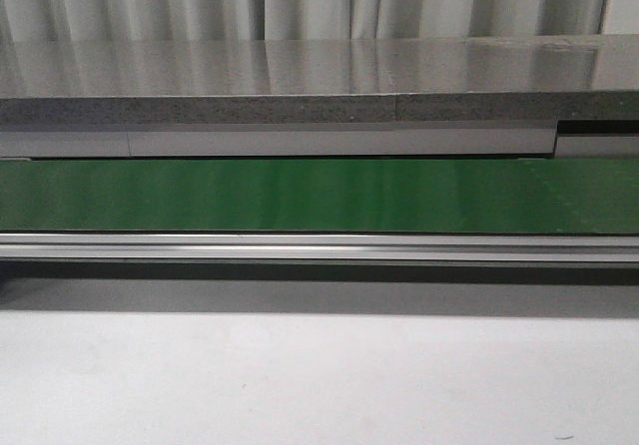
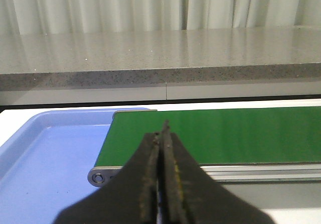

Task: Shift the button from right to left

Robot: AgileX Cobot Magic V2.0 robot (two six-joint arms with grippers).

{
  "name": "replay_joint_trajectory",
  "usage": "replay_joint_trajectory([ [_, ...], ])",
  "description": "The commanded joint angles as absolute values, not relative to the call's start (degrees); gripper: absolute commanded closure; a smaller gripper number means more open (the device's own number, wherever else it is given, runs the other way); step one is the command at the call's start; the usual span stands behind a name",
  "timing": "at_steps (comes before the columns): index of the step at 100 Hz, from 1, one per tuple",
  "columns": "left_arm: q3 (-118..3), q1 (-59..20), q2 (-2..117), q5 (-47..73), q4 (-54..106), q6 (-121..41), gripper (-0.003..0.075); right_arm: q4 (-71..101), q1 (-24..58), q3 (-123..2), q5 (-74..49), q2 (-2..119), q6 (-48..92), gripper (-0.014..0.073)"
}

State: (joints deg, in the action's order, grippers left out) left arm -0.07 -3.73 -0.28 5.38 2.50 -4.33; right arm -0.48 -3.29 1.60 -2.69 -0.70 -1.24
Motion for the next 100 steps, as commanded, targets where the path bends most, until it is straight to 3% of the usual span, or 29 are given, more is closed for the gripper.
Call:
replay_joint_trajectory([
  [1,2.5,-4.0,-2.1,1.0,2.7,-3.8,0.0741,-1.0,-3.5,0.7,1.6,-1.6,-1.2,0.0662],
  [100,2.5,-4.0,-2.1,1.0,2.7,-3.8,0.0741,-1.0,-3.5,0.7,1.0,-1.6,-1.2,0.0662],
])
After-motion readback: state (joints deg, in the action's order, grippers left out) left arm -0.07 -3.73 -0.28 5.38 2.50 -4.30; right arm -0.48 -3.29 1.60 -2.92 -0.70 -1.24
